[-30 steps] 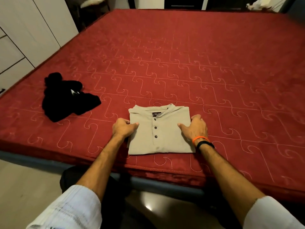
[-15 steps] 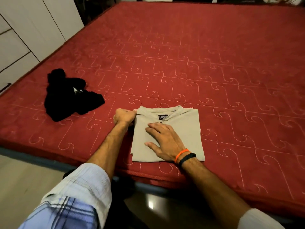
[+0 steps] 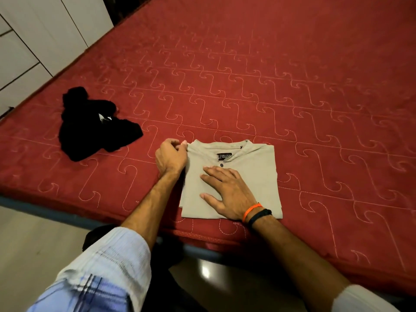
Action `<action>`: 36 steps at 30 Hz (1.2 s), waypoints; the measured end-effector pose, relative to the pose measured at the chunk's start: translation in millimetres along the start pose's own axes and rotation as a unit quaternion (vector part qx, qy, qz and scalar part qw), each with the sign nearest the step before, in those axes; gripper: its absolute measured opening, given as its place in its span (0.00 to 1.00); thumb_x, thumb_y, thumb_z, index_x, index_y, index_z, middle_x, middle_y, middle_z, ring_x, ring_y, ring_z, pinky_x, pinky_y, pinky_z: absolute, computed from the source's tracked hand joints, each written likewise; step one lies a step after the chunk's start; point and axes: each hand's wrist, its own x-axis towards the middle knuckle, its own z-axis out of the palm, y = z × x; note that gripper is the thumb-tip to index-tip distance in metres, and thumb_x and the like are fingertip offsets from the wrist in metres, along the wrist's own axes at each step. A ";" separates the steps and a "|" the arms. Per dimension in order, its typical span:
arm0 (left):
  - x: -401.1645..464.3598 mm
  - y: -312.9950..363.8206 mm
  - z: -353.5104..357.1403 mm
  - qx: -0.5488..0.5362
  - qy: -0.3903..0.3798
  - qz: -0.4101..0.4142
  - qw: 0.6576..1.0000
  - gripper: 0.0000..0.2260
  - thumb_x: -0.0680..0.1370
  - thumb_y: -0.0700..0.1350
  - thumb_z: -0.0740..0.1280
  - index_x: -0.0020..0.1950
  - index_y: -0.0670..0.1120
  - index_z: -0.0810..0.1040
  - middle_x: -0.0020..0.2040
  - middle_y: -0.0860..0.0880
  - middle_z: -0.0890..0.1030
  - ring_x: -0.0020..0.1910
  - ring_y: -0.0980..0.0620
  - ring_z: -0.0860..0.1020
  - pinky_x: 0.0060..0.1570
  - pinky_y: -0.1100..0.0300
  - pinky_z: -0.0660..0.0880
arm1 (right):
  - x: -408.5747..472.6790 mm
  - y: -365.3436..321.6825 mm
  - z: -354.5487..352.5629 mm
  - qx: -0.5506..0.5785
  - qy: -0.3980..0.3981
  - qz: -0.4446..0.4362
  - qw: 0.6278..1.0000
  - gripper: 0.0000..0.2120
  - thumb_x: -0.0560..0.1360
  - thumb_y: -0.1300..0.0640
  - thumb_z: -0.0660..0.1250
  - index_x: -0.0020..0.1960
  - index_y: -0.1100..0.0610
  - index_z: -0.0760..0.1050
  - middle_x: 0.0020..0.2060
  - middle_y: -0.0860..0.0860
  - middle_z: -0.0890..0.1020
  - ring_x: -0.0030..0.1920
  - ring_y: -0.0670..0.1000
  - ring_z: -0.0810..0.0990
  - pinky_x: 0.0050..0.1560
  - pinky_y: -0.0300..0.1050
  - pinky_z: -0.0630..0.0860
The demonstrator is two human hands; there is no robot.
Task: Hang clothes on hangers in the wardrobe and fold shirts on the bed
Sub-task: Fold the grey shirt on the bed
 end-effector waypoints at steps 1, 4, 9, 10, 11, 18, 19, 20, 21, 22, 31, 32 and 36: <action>-9.9 -3.1 -1.8 0.004 0.014 0.064 0.998 0.10 0.78 0.51 0.68 0.55 0.47 0.81 0.51 0.48 0.83 0.52 0.48 0.80 0.54 0.53 0.75 | -1.3 -1.1 -1.2 0.017 0.018 0.008 1.000 0.26 0.77 0.40 0.58 0.68 0.54 0.75 0.71 0.51 0.73 0.72 0.53 0.69 0.72 0.51 0.63; -44.7 -12.6 -8.2 0.035 -0.005 0.259 0.965 0.14 0.81 0.50 0.62 0.63 0.46 0.78 0.60 0.48 0.79 0.59 0.49 0.75 0.62 0.51 0.71 | -3.2 -3.6 -4.6 0.048 0.117 0.048 0.991 0.22 0.78 0.45 0.60 0.64 0.57 0.77 0.68 0.53 0.76 0.69 0.53 0.72 0.70 0.51 0.67; -58.1 -41.7 -1.9 0.263 -0.132 0.259 0.920 0.36 0.79 0.68 0.49 0.80 0.48 0.56 0.81 0.50 0.55 0.79 0.49 0.53 0.77 0.47 0.49 | -9.6 6.1 -13.9 0.029 0.121 0.183 0.975 0.27 0.79 0.42 0.55 0.69 0.58 0.71 0.71 0.55 0.72 0.72 0.54 0.68 0.72 0.51 0.62; -57.0 -45.1 -0.6 0.269 -0.145 0.229 0.924 0.38 0.78 0.71 0.47 0.81 0.49 0.52 0.81 0.51 0.51 0.80 0.50 0.49 0.77 0.47 0.45 | -13.5 10.4 -15.6 0.002 0.080 0.209 0.975 0.32 0.78 0.38 0.51 0.73 0.59 0.67 0.74 0.56 0.68 0.75 0.55 0.64 0.74 0.51 0.58; -55.7 -45.8 0.5 0.274 -0.152 0.217 0.925 0.40 0.76 0.73 0.46 0.82 0.50 0.49 0.82 0.52 0.49 0.80 0.51 0.47 0.77 0.46 0.43 | -18.3 16.0 -17.7 -0.024 0.042 0.227 0.973 0.37 0.77 0.35 0.46 0.76 0.59 0.63 0.76 0.56 0.63 0.77 0.55 0.59 0.76 0.51 0.54; -52.6 -29.2 -8.7 0.250 -0.181 0.183 0.934 0.42 0.75 0.71 0.56 0.80 0.47 0.54 0.81 0.48 0.54 0.79 0.46 0.53 0.76 0.42 0.47 | -26.9 32.0 -32.9 0.014 0.021 0.233 0.972 0.36 0.77 0.36 0.54 0.74 0.60 0.64 0.75 0.58 0.66 0.75 0.57 0.62 0.76 0.54 0.57; -56.2 -26.5 -10.4 0.227 -0.160 0.179 0.944 0.39 0.74 0.70 0.59 0.77 0.46 0.60 0.78 0.45 0.62 0.76 0.44 0.59 0.74 0.41 0.52 | -27.9 32.1 -34.5 0.023 0.062 0.240 0.969 0.32 0.76 0.39 0.56 0.70 0.61 0.68 0.70 0.58 0.72 0.71 0.58 0.67 0.72 0.55 0.63; -59.5 -25.9 -11.9 0.202 -0.135 0.175 0.954 0.35 0.74 0.67 0.63 0.72 0.46 0.65 0.73 0.45 0.69 0.71 0.43 0.65 0.72 0.41 0.57 | -29.2 31.7 -36.4 0.014 0.107 0.246 0.963 0.29 0.75 0.41 0.59 0.66 0.61 0.71 0.64 0.57 0.76 0.66 0.59 0.71 0.67 0.56 0.67; -62.3 -25.0 -13.4 0.170 -0.114 0.163 0.965 0.31 0.73 0.64 0.66 0.69 0.46 0.69 0.67 0.46 0.73 0.67 0.44 0.69 0.69 0.42 0.62 | -29.9 31.2 -39.1 -0.004 0.147 0.258 0.955 0.25 0.74 0.43 0.62 0.62 0.61 0.73 0.59 0.57 0.77 0.62 0.59 0.73 0.62 0.55 0.70; -63.6 -24.7 -14.5 0.129 -0.102 0.143 0.976 0.29 0.73 0.60 0.70 0.68 0.46 0.70 0.64 0.47 0.75 0.64 0.45 0.72 0.67 0.43 0.65 | -29.8 30.6 -42.5 -0.022 0.173 0.282 0.943 0.22 0.73 0.46 0.66 0.60 0.60 0.73 0.57 0.56 0.77 0.58 0.59 0.74 0.57 0.54 0.71; -50.7 -13.6 -19.4 0.037 -0.188 -0.094 0.977 0.27 0.62 0.57 0.81 0.54 0.43 0.81 0.50 0.47 0.84 0.47 0.47 0.83 0.45 0.54 0.81 | -24.7 43.9 -62.4 0.142 0.129 0.523 0.830 0.32 0.66 0.44 0.76 0.60 0.61 0.70 0.56 0.59 0.80 0.56 0.62 0.79 0.53 0.48 0.75; -50.6 -12.9 -19.9 0.005 -0.202 -0.115 0.973 0.23 0.61 0.56 0.81 0.47 0.42 0.83 0.45 0.47 0.86 0.44 0.46 0.84 0.44 0.51 0.83 | -23.3 46.2 -63.4 0.179 0.120 0.542 0.812 0.33 0.62 0.42 0.77 0.59 0.61 0.73 0.54 0.57 0.82 0.53 0.60 0.81 0.51 0.47 0.77; -54.7 -11.5 -19.5 -0.090 -0.220 -0.156 0.959 0.19 0.60 0.51 0.82 0.42 0.40 0.84 0.38 0.47 0.86 0.40 0.47 0.85 0.44 0.45 0.83 | -22.3 50.6 -66.6 0.291 0.121 0.555 0.770 0.24 0.58 0.40 0.76 0.45 0.57 0.81 0.44 0.52 0.85 0.45 0.55 0.83 0.41 0.43 0.75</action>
